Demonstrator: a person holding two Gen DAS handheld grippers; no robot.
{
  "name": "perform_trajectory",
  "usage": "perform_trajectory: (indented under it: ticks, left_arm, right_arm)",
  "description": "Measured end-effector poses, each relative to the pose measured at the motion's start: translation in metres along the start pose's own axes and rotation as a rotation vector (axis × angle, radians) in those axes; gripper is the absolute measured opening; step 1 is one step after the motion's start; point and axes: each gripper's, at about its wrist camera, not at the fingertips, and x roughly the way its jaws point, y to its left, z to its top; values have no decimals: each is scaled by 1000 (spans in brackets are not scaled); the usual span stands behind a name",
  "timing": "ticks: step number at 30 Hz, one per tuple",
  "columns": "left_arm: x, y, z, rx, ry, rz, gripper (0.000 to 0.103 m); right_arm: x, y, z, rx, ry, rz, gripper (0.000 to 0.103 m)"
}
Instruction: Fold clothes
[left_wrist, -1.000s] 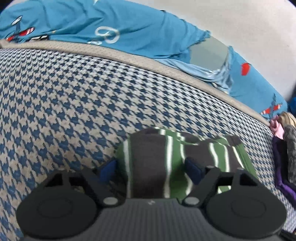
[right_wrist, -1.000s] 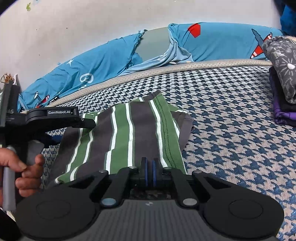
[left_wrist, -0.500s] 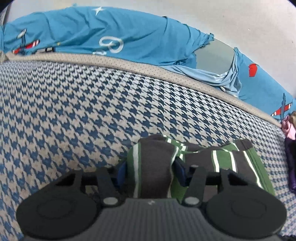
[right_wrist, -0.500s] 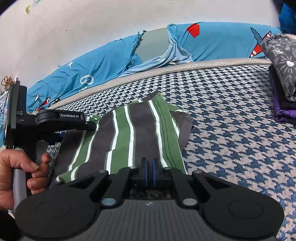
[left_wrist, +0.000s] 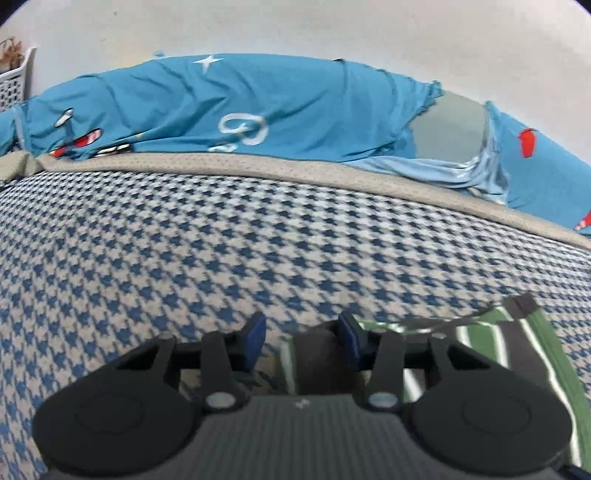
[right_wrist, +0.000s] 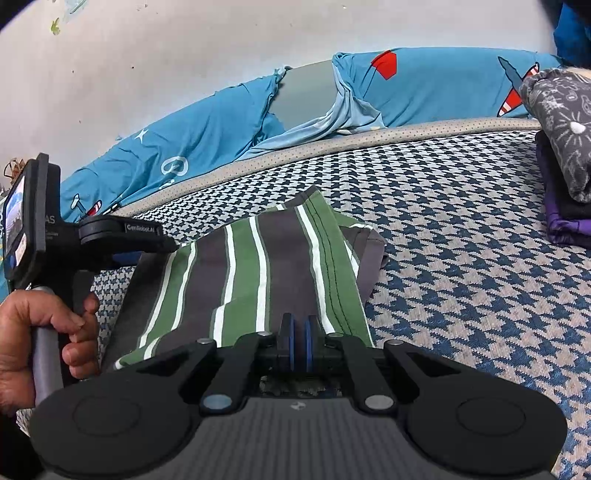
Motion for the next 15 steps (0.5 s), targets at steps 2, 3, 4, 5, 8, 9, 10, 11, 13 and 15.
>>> perform_trajectory:
  ticks: [2,3,4,5,8,9,10,11,13,15]
  left_arm:
    - [2,5,0,-19,12,7,41]
    - [2,7,0,-29,16,9,41]
    - [1,10,0,-36,16,8,43]
    - [0,12,0,-43,15,7,45]
    - [-3,20,0,-64,14,4,51]
    - [-4,22,0,-71,13,3,51]
    - [-5,25,0,-78,13,2,53]
    - [-6,27,0,-86,12,1,56]
    - [-8,33,0,-100,10,-2,59]
    - [-11,37,-1,-109,8,-12,61]
  right_arm:
    - [-1,0,0,2,-2,0,7]
    - [-1,0,0,1,-2,-1,7]
    - [-2,0,1,1,-3,-2,7]
    - [-2,0,1,2,-5,-5,7]
    - [-5,-2,2,7,-13,-15,6]
    - [-6,-3,3,10,-15,-16,6]
    - [-7,-3,3,13,-16,-17,6]
    - [-8,-4,4,17,-18,-18,7]
    - [-11,-4,5,13,-28,-23,7]
    - [-14,-3,6,11,-39,-32,7]
